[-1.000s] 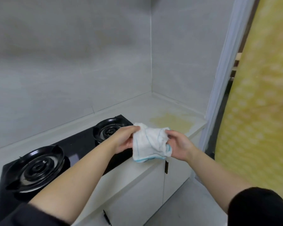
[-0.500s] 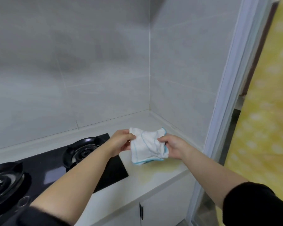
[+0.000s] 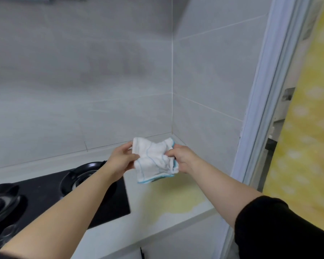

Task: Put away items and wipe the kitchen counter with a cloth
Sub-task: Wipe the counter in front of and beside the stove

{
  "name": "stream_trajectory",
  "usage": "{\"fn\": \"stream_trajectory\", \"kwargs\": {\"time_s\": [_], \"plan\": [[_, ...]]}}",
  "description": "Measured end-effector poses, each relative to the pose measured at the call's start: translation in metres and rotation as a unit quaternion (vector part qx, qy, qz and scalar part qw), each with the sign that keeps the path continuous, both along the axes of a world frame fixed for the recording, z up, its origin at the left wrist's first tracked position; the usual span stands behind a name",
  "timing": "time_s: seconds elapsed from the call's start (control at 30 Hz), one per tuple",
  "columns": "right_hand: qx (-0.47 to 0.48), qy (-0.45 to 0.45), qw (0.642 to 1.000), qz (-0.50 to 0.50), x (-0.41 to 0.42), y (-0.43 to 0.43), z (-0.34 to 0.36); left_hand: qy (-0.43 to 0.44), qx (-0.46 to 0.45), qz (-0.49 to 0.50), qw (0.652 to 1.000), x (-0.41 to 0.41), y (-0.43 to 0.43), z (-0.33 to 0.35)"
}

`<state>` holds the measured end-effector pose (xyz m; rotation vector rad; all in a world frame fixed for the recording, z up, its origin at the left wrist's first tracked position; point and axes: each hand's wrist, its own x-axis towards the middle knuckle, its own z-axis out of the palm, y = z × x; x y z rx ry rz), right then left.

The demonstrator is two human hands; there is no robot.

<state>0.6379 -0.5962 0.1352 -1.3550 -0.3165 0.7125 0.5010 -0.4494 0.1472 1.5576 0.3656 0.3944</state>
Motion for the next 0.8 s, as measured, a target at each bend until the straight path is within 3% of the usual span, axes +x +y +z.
{"fn": "stream_trajectory", "kwargs": {"time_s": [0.13, 0.23, 0.37, 0.43, 0.57, 0.67, 0.73, 0.8], "plan": [[0.177, -0.059, 0.983, 0.004, 0.001, -0.006, 0.036, -0.136, 0.055, 0.005, 0.989, -0.007, -0.010, 0.042], [0.232, -0.093, 0.968, 0.033, 0.010, -0.017, 0.049, -0.147, 0.078, -0.012, 0.986, -0.013, -0.011, 0.057], [0.102, -0.039, 0.992, 0.061, 0.019, -0.013, 0.023, -0.026, 0.043, -0.056, 0.997, -0.012, -0.005, 0.034], [0.067, -0.021, 0.993, 0.093, 0.024, -0.016, 0.016, -0.017, 0.038, -0.021, 0.999, -0.010, -0.003, 0.024], [0.053, 0.029, 0.985, 0.160, 0.030, -0.031, 0.021, -0.023, 0.123, 0.051, 0.991, -0.004, 0.001, 0.019], [-0.090, -0.101, 0.973, 0.187, 0.037, -0.025, 0.015, -0.008, 0.176, 0.043, 0.983, 0.005, 0.000, 0.016], [-0.188, -0.242, 0.921, 0.238, 0.035, -0.016, 0.010, -0.002, 0.200, 0.006, 0.980, 0.013, -0.006, 0.013], [-0.223, -0.328, 0.867, 0.302, 0.028, -0.003, 0.001, -0.006, 0.207, -0.005, 0.978, 0.019, -0.003, 0.001]]}}
